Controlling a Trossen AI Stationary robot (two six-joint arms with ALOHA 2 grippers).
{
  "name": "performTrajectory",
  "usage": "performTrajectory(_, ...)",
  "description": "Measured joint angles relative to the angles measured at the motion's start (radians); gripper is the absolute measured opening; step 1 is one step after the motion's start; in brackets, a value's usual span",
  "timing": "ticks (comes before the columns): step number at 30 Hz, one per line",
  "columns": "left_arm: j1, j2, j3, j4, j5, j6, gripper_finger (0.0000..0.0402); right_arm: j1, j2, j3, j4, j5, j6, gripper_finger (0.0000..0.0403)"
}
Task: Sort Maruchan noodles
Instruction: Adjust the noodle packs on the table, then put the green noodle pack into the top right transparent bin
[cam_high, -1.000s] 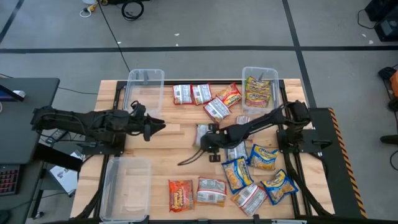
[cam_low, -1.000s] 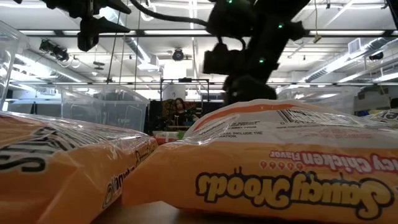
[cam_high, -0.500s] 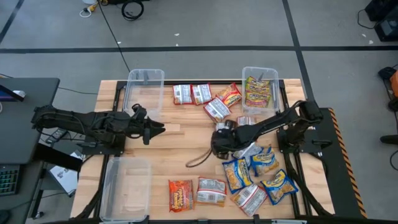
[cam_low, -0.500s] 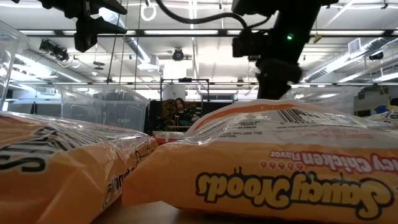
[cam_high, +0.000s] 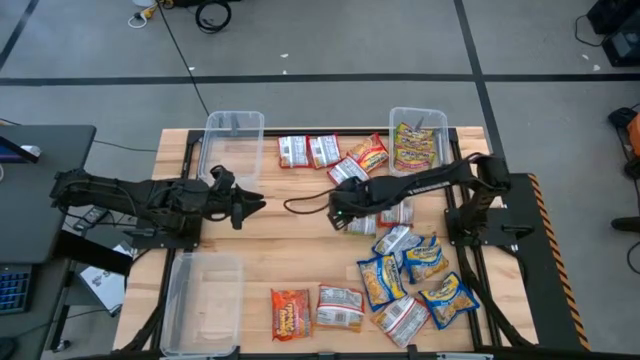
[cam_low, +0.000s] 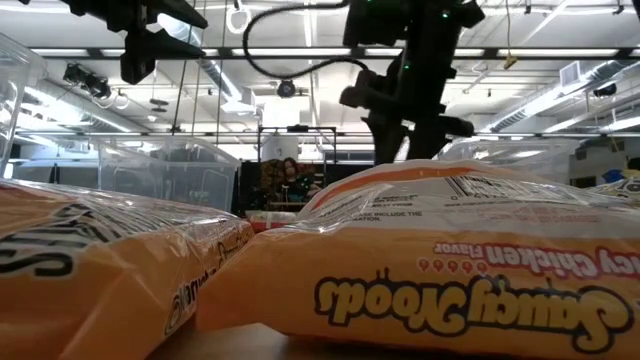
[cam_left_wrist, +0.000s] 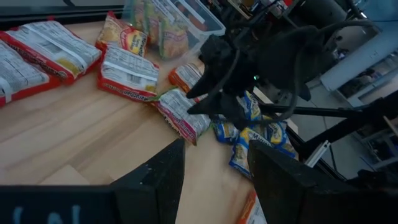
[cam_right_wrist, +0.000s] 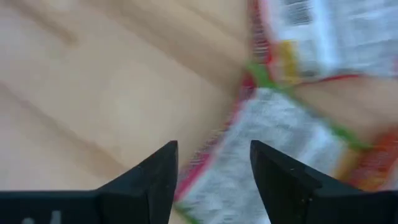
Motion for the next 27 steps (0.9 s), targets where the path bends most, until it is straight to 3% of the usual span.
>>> performTrajectory(8, 0.000, 0.000, 0.000, 0.008, -0.016, 0.009, 0.0180, 0.006, 0.161, 0.105, -0.045, -0.089, 0.023, 0.0196)
performTrajectory(14, 0.000, 0.000, 0.000, 0.008, -0.016, 0.015, 0.0180, 0.025, 0.283, 0.211, -0.234, -0.056, -0.018, 0.0179)
performTrajectory(19, 0.000, 0.000, 0.000, 0.008, -0.015, 0.012, 0.0180, 0.026, 0.319, 0.232, -0.257, -0.053, -0.060, 0.0159)
performTrajectory(23, 0.000, 0.000, 0.000, 0.008, -0.005, 0.011, 0.0180, 0.025, 0.312, 0.228, -0.258, -0.027, -0.065, 0.0121)
performTrajectory(27, 0.000, 0.000, 0.000, 0.020, -0.010, 0.015, 0.0180, 0.023, 0.309, 0.226, -0.239, 0.016, -0.113, 0.0051)
